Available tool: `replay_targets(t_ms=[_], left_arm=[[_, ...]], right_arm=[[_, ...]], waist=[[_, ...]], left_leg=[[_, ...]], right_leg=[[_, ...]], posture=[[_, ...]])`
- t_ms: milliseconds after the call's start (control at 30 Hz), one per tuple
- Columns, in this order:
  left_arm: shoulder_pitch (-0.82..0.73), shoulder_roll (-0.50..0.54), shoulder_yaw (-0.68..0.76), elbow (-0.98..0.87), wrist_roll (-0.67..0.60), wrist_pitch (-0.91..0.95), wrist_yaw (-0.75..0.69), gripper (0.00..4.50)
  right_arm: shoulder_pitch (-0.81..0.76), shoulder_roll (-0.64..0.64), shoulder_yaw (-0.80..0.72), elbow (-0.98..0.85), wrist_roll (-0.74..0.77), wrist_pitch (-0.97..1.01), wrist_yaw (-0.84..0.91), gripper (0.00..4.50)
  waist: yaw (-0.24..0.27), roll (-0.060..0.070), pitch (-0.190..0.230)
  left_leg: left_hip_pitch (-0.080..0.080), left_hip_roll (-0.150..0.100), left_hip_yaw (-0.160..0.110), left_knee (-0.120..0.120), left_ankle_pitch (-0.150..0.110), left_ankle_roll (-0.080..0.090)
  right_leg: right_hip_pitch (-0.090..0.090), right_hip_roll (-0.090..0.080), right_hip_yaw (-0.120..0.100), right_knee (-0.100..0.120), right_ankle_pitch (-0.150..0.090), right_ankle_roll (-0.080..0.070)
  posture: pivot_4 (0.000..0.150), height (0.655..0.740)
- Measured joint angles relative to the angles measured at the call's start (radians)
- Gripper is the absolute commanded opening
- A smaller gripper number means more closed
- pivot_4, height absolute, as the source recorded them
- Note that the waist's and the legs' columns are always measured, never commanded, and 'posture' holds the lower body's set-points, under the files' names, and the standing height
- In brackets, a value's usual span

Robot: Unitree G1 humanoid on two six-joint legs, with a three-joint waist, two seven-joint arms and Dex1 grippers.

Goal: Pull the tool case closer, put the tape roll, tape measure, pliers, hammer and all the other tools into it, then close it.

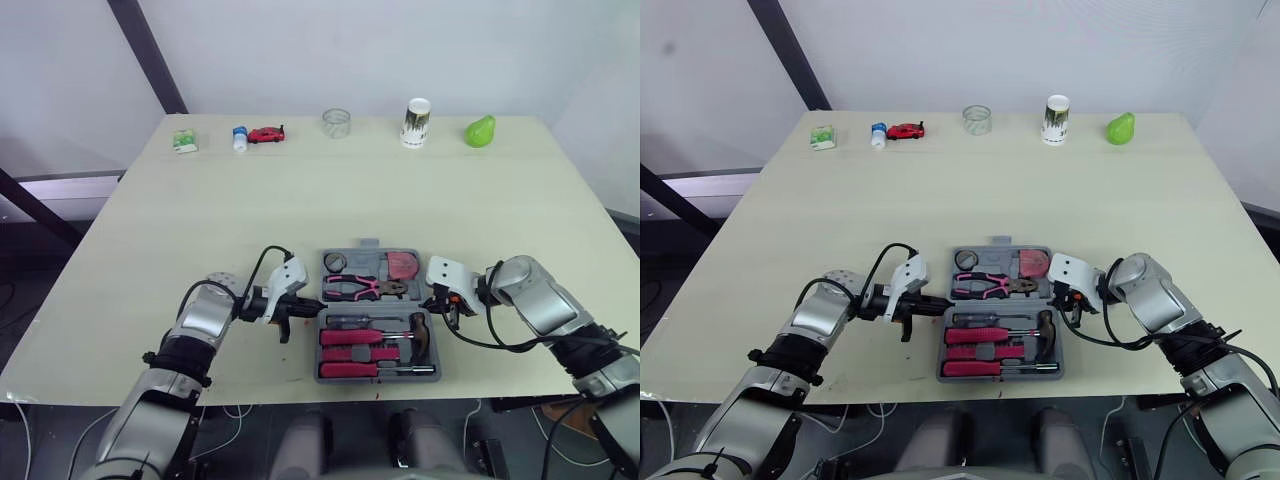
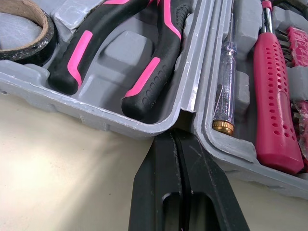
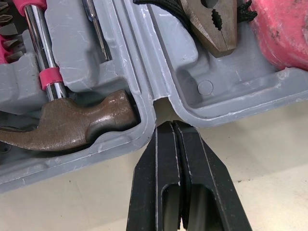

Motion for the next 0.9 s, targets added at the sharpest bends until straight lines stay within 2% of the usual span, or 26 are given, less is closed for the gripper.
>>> replay_targets(t_ms=[900], left_arm=[[0.079,0.019,0.010,-0.131,-0.005,0.073,0.013,0.00]], right_arm=[[0.087,-0.019,-0.029,-0.131,0.007,0.086,-0.001,0.01]], waist=[[0.000,0.000,0.000]], left_leg=[[0.000,0.000,0.000,0.000,0.000,0.000]], right_leg=[[0.000,0.000,0.000,0.000,0.000,0.000]], posture=[[0.150,0.7400]])
